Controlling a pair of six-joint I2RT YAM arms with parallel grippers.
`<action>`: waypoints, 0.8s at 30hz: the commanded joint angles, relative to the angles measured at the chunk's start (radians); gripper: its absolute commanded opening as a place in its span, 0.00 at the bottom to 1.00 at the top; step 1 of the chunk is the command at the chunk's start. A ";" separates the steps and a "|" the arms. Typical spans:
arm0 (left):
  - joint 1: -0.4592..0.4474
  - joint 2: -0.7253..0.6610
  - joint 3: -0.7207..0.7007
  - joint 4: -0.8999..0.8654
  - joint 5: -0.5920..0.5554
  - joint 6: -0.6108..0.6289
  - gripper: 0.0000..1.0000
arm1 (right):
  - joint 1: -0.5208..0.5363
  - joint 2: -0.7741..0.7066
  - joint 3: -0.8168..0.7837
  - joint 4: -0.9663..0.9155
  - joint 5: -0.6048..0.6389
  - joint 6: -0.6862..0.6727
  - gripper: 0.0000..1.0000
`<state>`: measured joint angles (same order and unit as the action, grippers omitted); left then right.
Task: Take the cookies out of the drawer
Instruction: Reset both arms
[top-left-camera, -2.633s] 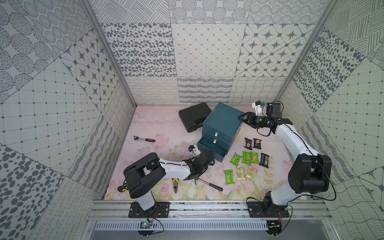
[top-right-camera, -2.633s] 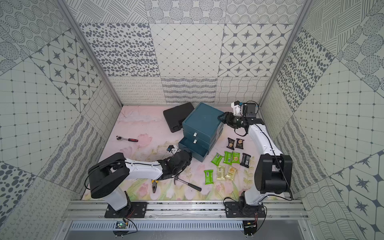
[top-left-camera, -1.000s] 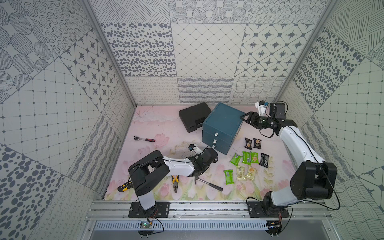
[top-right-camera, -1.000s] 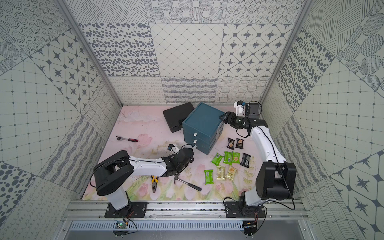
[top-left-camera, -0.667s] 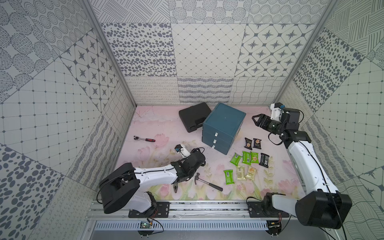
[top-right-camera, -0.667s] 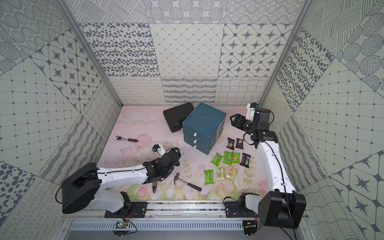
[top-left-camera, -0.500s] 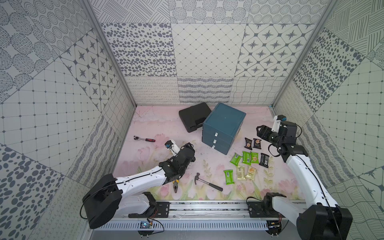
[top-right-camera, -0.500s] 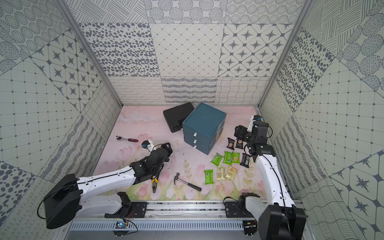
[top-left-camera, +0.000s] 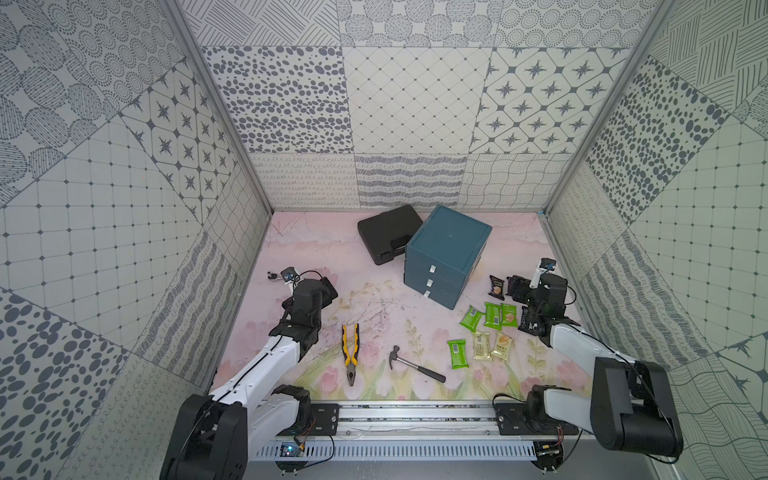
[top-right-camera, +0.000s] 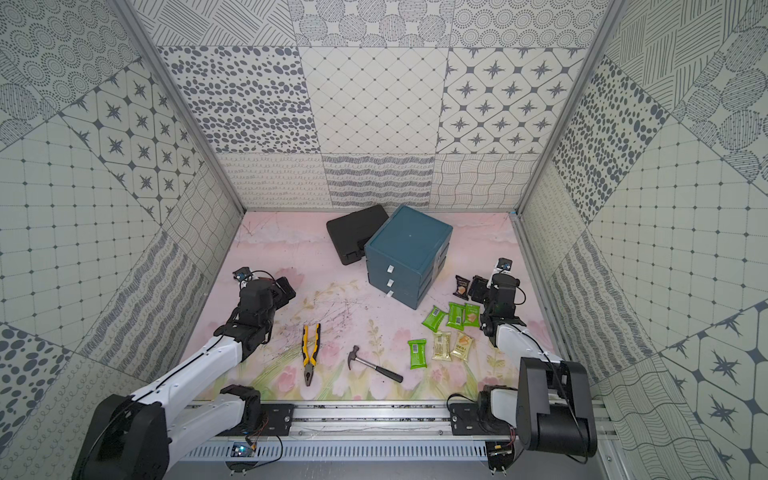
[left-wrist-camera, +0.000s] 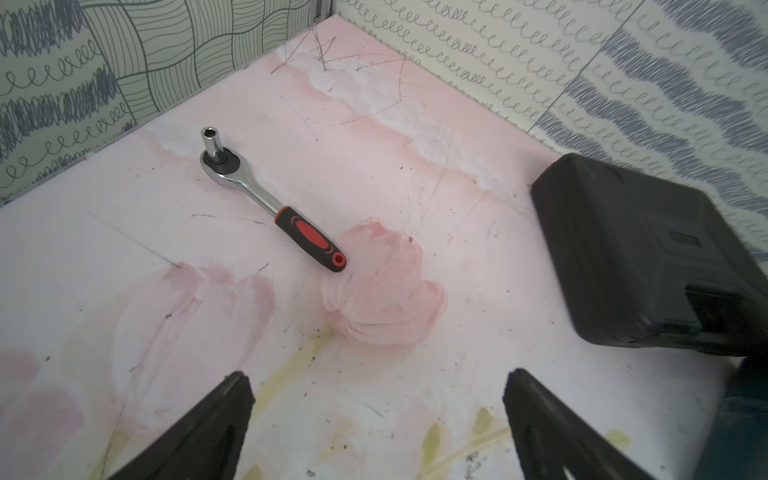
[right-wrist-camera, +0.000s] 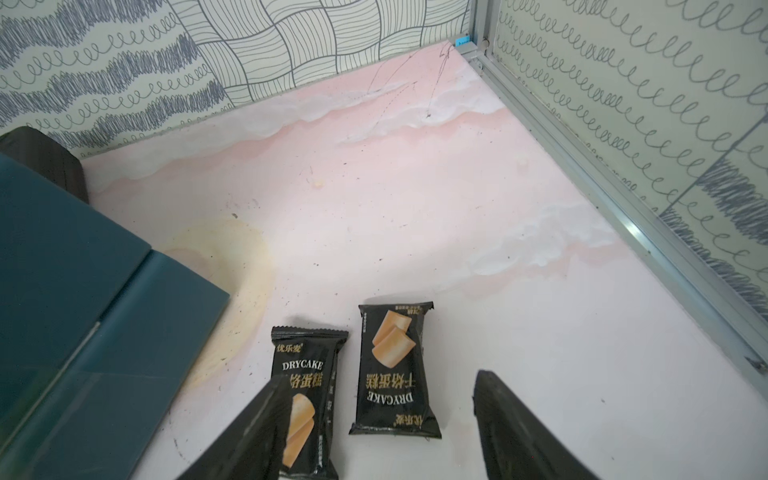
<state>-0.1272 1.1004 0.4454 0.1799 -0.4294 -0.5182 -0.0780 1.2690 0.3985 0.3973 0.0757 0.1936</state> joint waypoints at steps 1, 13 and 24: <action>0.085 0.132 -0.005 0.240 0.214 0.325 0.99 | 0.006 0.062 -0.050 0.322 -0.018 -0.045 0.74; 0.116 0.455 -0.078 0.729 0.310 0.391 0.99 | 0.062 0.288 -0.076 0.598 -0.042 -0.088 0.88; 0.100 0.469 -0.066 0.719 0.299 0.410 0.99 | 0.127 0.281 -0.006 0.467 0.083 -0.131 0.99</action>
<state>-0.0246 1.5600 0.3805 0.7666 -0.1650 -0.1574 0.0483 1.5574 0.3794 0.8528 0.1307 0.0776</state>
